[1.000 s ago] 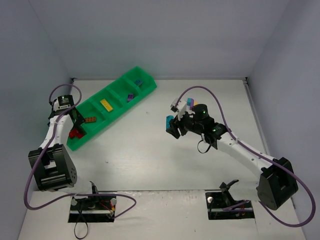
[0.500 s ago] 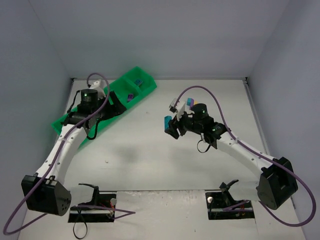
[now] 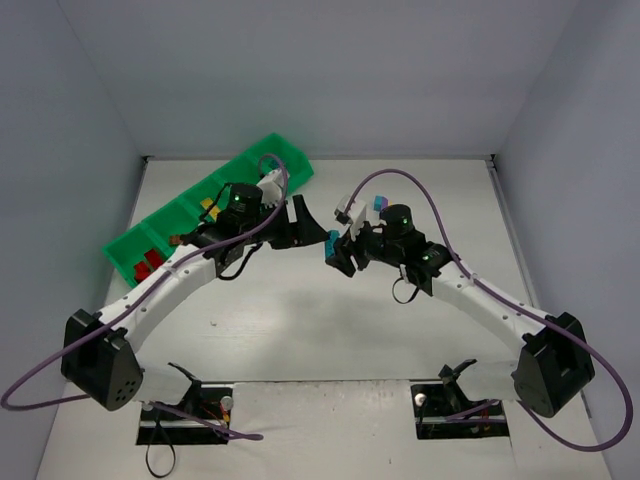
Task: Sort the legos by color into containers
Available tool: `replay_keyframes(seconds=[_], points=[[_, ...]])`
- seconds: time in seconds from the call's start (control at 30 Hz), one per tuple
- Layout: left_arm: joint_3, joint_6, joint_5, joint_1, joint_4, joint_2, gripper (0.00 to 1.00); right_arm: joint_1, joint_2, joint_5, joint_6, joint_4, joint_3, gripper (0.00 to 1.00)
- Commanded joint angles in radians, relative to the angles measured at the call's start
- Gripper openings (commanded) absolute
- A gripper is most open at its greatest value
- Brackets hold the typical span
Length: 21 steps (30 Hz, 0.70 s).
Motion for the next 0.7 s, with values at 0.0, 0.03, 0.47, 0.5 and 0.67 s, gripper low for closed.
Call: replay_keyframes(seconds=[0.0,0.03,0.47,0.5,0.67], points=[[0.071,-0.014,0.001,-0.027,0.090,0.031,0.72,0.014,-0.006,-0.023,-0.011,0.046,0.054,0.03],[0.073,-0.013,-0.002,-0.032,0.093,0.046,0.72,0.014,-0.006,-0.022,-0.011,0.045,0.055,0.03],[0.105,-0.013,0.020,-0.069,0.156,0.124,0.72,0.022,-0.010,-0.006,-0.011,0.039,0.052,0.03],[0.105,-0.013,0.023,-0.069,0.156,0.126,0.72,0.022,-0.009,-0.006,-0.011,0.039,0.054,0.03],[0.106,-0.005,0.023,-0.082,0.147,0.147,0.68,0.022,-0.002,0.003,-0.016,0.040,0.058,0.03]])
